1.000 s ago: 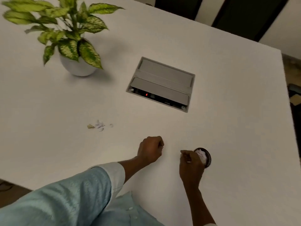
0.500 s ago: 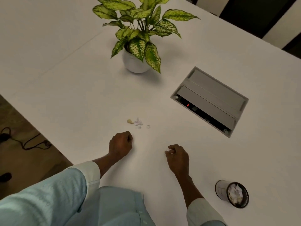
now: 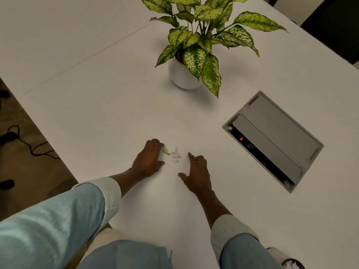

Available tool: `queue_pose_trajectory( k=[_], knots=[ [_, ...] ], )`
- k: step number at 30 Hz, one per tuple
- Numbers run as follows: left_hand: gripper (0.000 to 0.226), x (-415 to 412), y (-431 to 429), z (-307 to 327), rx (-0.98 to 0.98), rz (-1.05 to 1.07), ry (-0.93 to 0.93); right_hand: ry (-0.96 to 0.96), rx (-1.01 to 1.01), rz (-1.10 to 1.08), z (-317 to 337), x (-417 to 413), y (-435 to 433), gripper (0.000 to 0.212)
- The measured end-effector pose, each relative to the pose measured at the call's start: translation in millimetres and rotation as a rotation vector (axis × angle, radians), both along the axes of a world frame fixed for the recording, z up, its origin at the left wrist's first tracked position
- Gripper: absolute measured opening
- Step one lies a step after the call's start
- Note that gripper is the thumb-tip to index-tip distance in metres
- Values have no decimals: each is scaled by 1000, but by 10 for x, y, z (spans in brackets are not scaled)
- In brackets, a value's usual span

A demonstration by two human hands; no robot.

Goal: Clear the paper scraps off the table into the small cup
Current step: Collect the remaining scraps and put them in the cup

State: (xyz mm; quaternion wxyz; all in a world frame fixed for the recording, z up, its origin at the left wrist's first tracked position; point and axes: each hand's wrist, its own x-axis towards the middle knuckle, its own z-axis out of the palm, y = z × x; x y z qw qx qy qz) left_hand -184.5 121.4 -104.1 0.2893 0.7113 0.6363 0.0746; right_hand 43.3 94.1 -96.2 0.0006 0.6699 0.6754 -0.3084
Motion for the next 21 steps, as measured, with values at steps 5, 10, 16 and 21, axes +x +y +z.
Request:
queue_pose_trajectory(
  k=[5,10,16,21],
  knots=[
    [78,158,104,-113,39,-128,13,-31,46,131,-33,-167,272,84],
    [31,264,97,-193,123,-75,-46,-55,75,243,-57,-307,468,74],
    [10,222,49,-224,156,10,-37,-85,189,287,-155,-366,420,31],
    [11,269,1,-172,50,161,-101,-95,263,214,-283,-320,156,18]
  ],
)
